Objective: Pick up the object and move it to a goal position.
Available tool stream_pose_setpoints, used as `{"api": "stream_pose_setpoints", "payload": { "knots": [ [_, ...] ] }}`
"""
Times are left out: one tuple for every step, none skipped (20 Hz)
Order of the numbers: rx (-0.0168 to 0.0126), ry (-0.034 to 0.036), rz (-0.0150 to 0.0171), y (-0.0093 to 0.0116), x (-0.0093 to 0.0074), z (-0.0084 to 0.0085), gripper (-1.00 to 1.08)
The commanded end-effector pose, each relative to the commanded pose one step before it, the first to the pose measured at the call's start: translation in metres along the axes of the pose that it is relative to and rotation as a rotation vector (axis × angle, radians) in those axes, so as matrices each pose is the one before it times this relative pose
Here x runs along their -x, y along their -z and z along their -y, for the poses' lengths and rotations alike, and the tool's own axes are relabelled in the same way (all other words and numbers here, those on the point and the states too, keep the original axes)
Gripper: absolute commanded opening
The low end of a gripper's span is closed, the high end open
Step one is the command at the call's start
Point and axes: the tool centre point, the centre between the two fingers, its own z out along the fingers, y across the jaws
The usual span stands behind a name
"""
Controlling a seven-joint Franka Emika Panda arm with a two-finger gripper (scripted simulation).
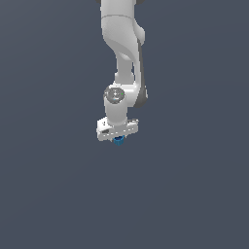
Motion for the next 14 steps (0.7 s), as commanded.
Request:
{"api": "stream_pose_setpoints", "payload": {
  "knots": [
    [-0.00035, 0.00089, 0.00002, -0.00078, -0.00032, 0.00055, -1.00],
    [0.00000, 0.00000, 0.00000, 0.00000, 0.00000, 0.00000, -1.00],
    [0.00000, 0.00000, 0.00000, 0.00000, 0.00000, 0.00000, -1.00],
    [0.00000, 0.00000, 0.00000, 0.00000, 0.00000, 0.00000, -1.00],
    [0.00041, -0.00078, -0.00042, 0.00068, 0.00007, -0.00050, -1.00],
    [0.00000, 0.00000, 0.00000, 0.00026, 0.00004, -0.00006, -1.00],
    [0.00000, 0.00000, 0.00000, 0.00079, 0.00012, -0.00018, -1.00],
    [0.00000, 0.00000, 0.00000, 0.00132, 0.00020, -0.00031, -1.00],
    [0.00000, 0.00000, 0.00000, 0.00186, 0.00027, -0.00043, -1.00],
    [0.00000, 0.00000, 0.00000, 0.00239, 0.00035, -0.00055, -1.00],
    [0.00000, 0.00000, 0.00000, 0.00293, 0.00043, -0.00068, -1.00],
    [0.00000, 0.00000, 0.00000, 0.00348, 0.00051, -0.00080, -1.00],
    [0.00000, 0.00000, 0.00000, 0.00403, 0.00059, -0.00093, -1.00],
    [0.00000, 0.00000, 0.00000, 0.00460, 0.00067, -0.00106, -1.00]
  ]
}}
